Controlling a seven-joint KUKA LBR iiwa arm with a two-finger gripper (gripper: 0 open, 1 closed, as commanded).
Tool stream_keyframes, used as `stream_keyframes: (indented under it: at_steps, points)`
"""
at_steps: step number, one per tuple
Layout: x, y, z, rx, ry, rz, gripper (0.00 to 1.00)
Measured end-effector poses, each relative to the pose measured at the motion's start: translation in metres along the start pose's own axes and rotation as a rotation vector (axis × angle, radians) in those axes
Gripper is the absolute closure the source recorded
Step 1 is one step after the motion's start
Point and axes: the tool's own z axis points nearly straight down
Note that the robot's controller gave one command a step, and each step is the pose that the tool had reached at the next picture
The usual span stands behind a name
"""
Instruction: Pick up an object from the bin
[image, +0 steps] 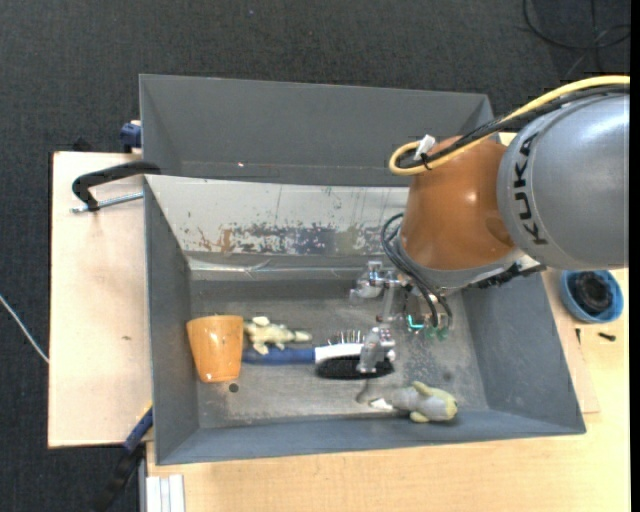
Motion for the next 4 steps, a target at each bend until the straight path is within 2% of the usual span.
stream_keyframes:
  at_steps: [1, 4]
  points:
    - [-0.0031, 0.0161, 0.0699, 0.001, -0.003, -0.112, 0.0]
    - [-0.0047, 0.0171, 0.0668, 0.001, -0.009, -0.109, 0.0]
